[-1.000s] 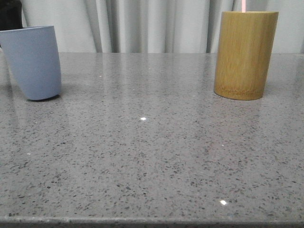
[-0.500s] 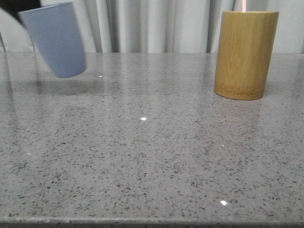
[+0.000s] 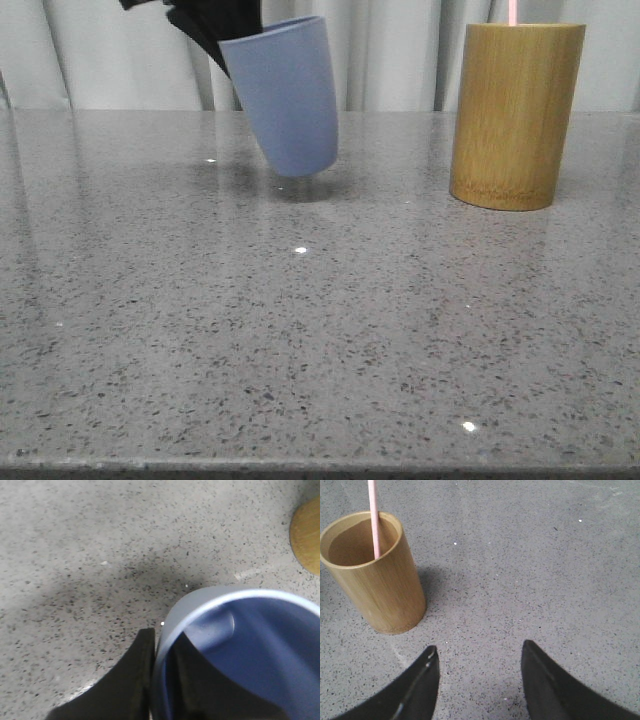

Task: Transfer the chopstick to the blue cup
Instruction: 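Carry the blue cup toward the bamboo cup and set it down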

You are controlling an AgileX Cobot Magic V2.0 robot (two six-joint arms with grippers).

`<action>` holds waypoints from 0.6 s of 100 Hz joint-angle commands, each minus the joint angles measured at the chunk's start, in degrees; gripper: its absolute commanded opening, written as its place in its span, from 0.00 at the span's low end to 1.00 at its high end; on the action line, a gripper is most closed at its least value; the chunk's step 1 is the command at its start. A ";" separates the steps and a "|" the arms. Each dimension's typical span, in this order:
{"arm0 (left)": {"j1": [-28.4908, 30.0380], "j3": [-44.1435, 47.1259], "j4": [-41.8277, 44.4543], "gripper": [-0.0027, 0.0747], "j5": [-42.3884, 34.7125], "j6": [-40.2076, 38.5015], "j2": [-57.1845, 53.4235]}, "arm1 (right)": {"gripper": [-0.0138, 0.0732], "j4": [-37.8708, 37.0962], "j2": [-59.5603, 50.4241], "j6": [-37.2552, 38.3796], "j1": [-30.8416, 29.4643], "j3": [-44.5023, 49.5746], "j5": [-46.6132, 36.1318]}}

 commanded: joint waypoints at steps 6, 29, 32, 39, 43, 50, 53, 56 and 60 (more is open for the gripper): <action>-1.34 -2.13 -1.42 0.01 -1.83 -0.69 -2.23 | 0.61 -0.02 0.16 -0.18 -0.20 -2.07 -3.52; -1.34 -2.13 -2.35 0.01 -1.91 -0.69 -1.67 | 0.61 -0.02 0.16 -0.18 -0.20 -2.07 -3.52; -1.34 -2.13 -2.48 0.02 -1.91 -0.69 -1.67 | 0.61 -0.02 0.16 -0.18 -0.20 -2.07 -3.52; -1.34 -2.13 -2.61 0.06 -1.91 -0.69 -1.64 | 0.61 -0.02 0.16 -0.18 -0.20 -2.07 -3.52; -1.34 -2.13 -2.75 0.10 -1.91 -0.69 -1.64 | 0.61 -0.02 0.16 -0.18 -0.20 -2.07 -3.52; -1.34 -2.13 -2.74 0.21 -1.91 -0.69 -1.64 | 0.61 -0.02 0.16 -0.18 -0.20 -2.07 -3.52; -1.34 -2.13 -2.74 0.25 -1.91 -0.69 -1.64 | 0.61 -0.02 0.16 -0.18 -0.20 -2.07 -3.52; -1.34 -2.13 -2.74 0.30 -1.91 -0.69 -1.64 | 0.61 -0.02 0.16 -0.18 -0.20 -2.07 -3.52; -1.34 -2.13 -2.74 0.36 -1.91 -0.69 -1.64 | 0.61 -0.02 0.16 -0.18 -0.20 -2.07 -3.52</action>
